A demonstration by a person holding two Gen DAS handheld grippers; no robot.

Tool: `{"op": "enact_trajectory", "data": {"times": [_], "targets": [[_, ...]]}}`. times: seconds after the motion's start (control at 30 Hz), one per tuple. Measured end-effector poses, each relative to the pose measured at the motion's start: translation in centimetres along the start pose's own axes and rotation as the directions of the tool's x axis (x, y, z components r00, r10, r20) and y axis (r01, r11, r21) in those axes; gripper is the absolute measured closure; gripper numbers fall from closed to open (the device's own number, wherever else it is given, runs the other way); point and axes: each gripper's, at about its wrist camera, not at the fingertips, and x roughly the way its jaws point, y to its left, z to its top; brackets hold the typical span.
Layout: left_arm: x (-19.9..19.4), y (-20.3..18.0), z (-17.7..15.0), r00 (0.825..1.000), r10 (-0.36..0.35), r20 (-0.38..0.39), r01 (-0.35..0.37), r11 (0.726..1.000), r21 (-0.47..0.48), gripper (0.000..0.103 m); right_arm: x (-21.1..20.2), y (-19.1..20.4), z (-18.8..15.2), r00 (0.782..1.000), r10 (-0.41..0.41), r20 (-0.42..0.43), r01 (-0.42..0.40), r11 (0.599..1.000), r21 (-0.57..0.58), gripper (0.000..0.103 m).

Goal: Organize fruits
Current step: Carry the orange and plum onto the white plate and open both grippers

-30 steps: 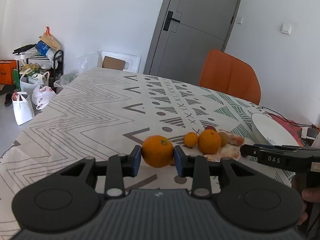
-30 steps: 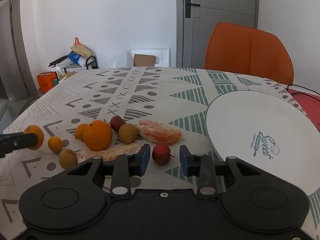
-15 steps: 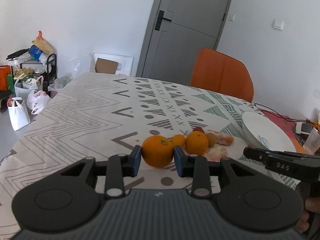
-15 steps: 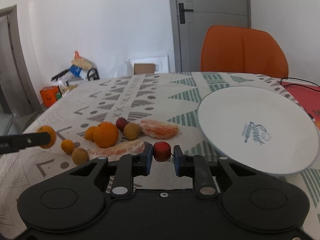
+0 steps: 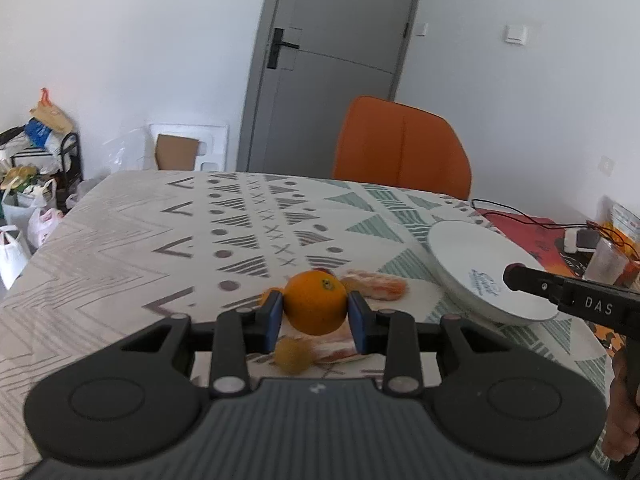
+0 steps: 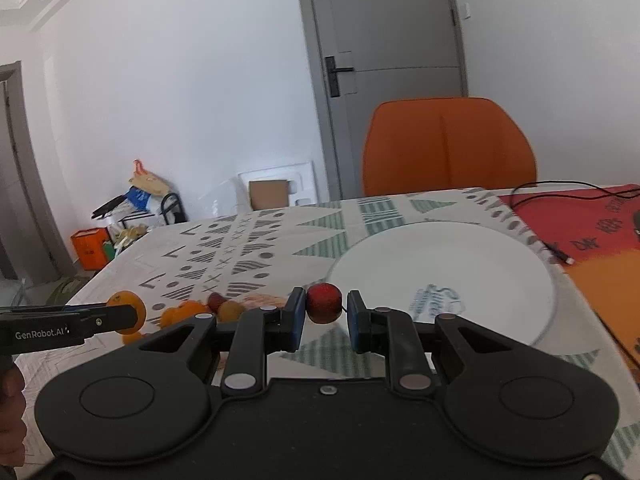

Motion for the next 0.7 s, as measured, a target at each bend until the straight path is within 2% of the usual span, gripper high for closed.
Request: {"op": "enact_trajectory", "data": {"times": [0.7], "targets": [[4.5,-8.1,0.9,0.991,-0.130,-0.029,0.132,0.985,0.110,0.069,-2.0,-7.0,-0.9,0.993,-0.114,0.028,0.111,0.989,0.094,0.082]]}}
